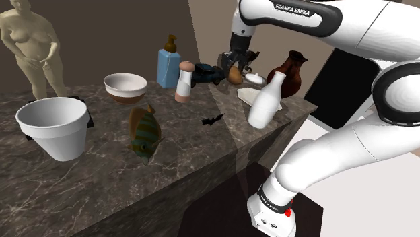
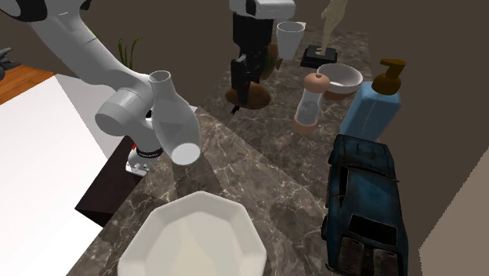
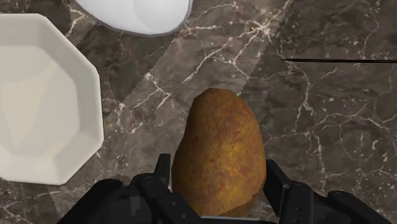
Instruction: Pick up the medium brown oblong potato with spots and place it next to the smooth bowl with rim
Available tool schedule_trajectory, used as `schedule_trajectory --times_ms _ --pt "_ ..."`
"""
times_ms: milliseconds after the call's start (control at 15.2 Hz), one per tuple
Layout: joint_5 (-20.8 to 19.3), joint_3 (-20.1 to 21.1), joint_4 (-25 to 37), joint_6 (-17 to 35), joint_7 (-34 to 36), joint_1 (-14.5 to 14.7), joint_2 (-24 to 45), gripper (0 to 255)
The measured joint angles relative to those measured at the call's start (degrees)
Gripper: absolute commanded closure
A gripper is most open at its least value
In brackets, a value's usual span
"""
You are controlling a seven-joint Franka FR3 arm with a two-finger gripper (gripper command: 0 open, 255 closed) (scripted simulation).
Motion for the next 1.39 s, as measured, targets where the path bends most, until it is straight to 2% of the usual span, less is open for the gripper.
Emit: schedule_trajectory --times_ms 726,1386 --pt "3.9 11.1 6.7 -1.6 15.3 4.9 7.0 255" --pt "2.9 20.4 22.2 -4.9 29.6 9.6 21.2 255"
